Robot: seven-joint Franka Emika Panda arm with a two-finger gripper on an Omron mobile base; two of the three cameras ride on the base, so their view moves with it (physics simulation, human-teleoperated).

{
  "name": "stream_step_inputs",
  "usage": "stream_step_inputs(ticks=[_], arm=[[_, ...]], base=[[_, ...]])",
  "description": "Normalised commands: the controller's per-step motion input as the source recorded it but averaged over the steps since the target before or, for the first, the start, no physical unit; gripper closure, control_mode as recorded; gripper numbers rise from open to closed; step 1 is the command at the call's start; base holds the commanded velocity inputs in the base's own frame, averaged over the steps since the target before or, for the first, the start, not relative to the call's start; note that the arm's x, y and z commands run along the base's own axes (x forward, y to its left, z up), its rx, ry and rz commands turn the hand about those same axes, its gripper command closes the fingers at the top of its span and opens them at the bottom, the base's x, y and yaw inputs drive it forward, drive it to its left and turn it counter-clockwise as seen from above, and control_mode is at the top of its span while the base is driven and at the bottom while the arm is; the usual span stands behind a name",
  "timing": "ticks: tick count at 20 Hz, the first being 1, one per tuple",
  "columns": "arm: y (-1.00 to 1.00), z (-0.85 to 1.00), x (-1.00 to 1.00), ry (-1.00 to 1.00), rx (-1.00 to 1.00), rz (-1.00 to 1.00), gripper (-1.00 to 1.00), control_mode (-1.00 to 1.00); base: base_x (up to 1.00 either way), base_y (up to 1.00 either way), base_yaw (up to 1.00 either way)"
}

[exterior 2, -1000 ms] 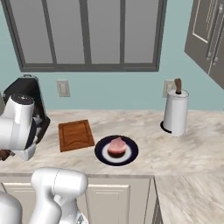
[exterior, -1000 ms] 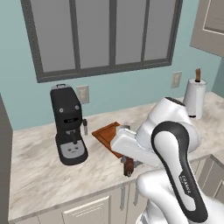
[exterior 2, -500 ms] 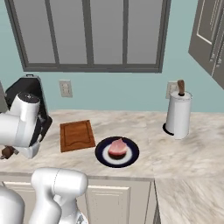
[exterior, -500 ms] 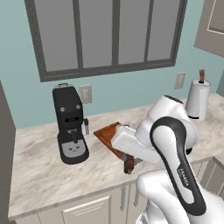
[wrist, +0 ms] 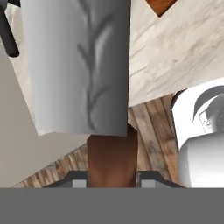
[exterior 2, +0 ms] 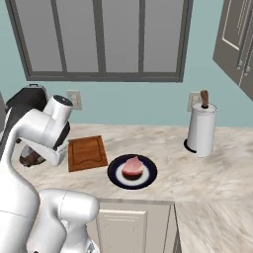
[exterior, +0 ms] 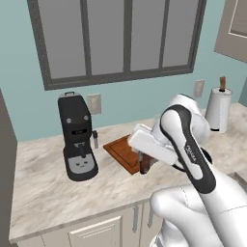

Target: Pick up the knife from the drawer and place it on the cutting board. Then place the meat from the plate to the cutting board.

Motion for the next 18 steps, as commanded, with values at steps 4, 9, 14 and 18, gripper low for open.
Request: stream_step_inputs(ticks=[4, 9, 14, 18], arm=[[-0.18, -0.15, 0.73, 0.06, 0.00, 0.02, 1.00, -1.00], [-0.21, -0.32, 0.58, 0.01, 0.00, 0.01, 1.00, -1.00], [-0.08, -0.34, 0.12, 0.00, -0.02, 0.00, 1.00, -1.00], [0.00, -0.33, 0.17, -0.03, -0.06, 0.00, 1.00, -1.00]], base=[[0.00, 0.00, 0.00], [0.00, 0.00, 0.00], [0.00, 0.00, 0.00], [0.00, 0.00, 0.00]])
